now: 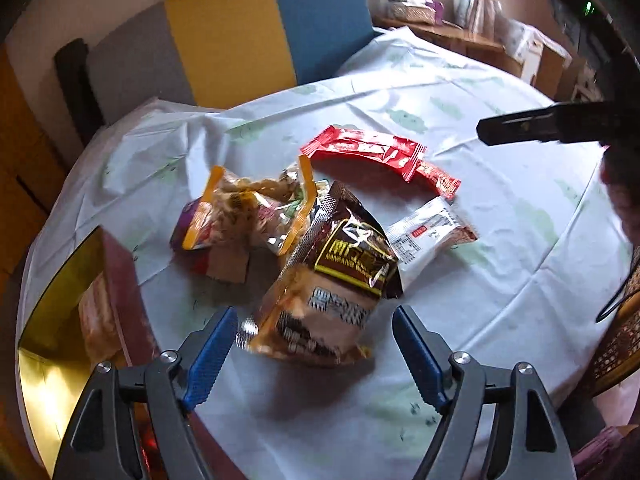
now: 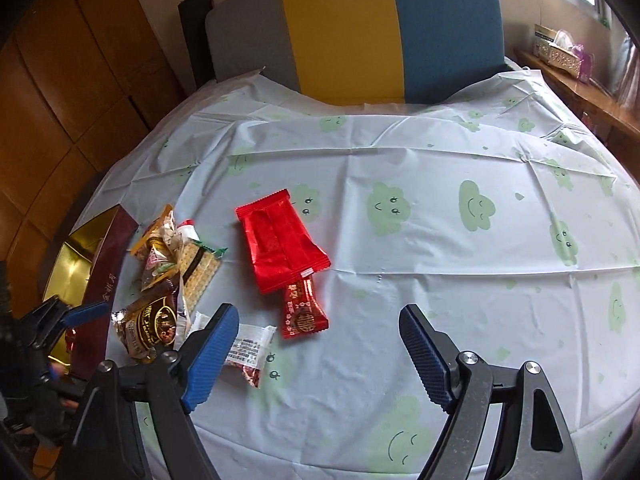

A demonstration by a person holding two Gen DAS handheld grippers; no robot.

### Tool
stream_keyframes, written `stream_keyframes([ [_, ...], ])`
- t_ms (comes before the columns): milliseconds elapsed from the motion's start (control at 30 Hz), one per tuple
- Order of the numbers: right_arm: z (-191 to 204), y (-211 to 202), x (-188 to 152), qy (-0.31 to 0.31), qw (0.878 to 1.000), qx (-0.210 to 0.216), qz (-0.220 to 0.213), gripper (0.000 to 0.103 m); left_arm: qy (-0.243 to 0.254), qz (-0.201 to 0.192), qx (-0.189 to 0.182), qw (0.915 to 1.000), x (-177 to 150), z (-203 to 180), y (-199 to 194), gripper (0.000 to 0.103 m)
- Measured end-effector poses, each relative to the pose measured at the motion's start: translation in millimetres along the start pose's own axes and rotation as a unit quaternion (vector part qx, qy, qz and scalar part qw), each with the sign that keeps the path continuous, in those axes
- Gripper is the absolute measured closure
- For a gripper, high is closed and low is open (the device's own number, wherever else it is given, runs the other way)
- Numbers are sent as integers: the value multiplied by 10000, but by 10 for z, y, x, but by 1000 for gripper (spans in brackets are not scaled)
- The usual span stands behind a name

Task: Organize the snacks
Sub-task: 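Grasp the brown sesame snack bag with the left gripper, then carry the sesame bag into the tin with the left gripper while the right gripper grasps the nut bag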

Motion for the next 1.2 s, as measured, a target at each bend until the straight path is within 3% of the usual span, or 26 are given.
stream_keyframes([
  [200,-5,-15,25,95,9999,87,-33,20,251,114,-29,9996,91,-87,211,25],
  [233,-13,-18,27,116,9999,87,-44,20,219,130,-195,9995,93,-101,226,31],
  [300,-27,-28,34,137,9999,61,-75,20,135,94,-349,9993,106,-117,235,56],
  [400,-44,-42,38,156,9998,1,-121,20,-141,-62,-416,9990,40,-119,140,66],
  [667,-66,6,-1,181,9998,-96,-17,20,-1126,33,-875,9898,-447,-99,-194,70],
  [833,-54,72,-47,154,9997,-144,97,20,-1186,-77,-680,9906,-690,-121,-291,70],
  [1033,-13,166,-110,76,9995,-180,235,20,-1211,-89,-578,9909,-652,-142,-182,70],
  [1200,175,235,-132,-142,9993,82,346,22,-1341,-107,-538,9894,-687,-104,-129,70],
])
Point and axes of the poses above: each gripper's, at about its wrist camera, not at the fingertips, and y roughly the way its jaws point, z to its left, x to its top, the point moved 3 cm from there along y, roughly the way its jaws point, and after that the axes turned 12 degrees about x, right-handed, at the moved point
